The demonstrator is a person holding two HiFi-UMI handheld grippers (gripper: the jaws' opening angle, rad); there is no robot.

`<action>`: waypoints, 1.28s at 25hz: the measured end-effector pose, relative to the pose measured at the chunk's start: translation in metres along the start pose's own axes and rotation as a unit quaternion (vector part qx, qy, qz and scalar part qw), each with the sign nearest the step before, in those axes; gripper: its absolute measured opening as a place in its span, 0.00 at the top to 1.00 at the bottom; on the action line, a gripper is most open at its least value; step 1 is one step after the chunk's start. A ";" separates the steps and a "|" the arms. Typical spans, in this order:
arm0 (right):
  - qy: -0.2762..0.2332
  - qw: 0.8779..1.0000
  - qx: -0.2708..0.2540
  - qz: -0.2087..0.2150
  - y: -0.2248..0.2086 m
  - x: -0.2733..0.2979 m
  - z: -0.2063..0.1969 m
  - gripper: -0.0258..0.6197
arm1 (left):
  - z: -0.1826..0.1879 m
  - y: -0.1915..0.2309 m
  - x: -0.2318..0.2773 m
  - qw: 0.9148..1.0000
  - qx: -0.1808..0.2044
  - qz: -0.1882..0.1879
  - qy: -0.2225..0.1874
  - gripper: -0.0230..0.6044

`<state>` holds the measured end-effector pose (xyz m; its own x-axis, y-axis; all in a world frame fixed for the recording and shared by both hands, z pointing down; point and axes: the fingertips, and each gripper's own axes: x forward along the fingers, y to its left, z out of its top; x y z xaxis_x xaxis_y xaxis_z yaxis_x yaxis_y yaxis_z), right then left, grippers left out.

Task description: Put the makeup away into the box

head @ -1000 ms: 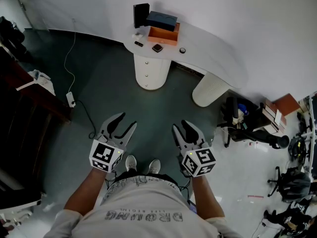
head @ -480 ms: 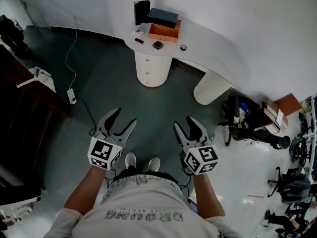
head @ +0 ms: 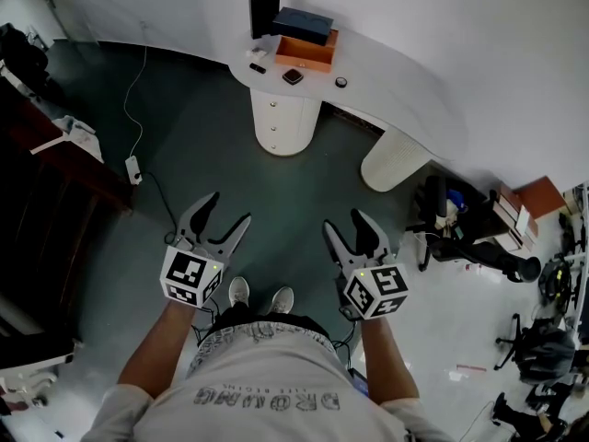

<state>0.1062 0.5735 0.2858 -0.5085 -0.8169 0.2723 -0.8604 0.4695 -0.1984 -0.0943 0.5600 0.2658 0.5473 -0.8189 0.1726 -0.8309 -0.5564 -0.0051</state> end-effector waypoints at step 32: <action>0.022 1.000 0.003 -0.005 -0.048 0.118 0.026 0.53 | 0.005 0.086 0.104 1.000 -0.016 -0.012 0.003 0.49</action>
<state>0.0883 0.4460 0.3029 -0.5007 -0.8058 0.3163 -0.8655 0.4586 -0.2017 -0.1084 0.4260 0.2788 0.5663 -0.8048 0.1776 -0.8206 -0.5706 0.0311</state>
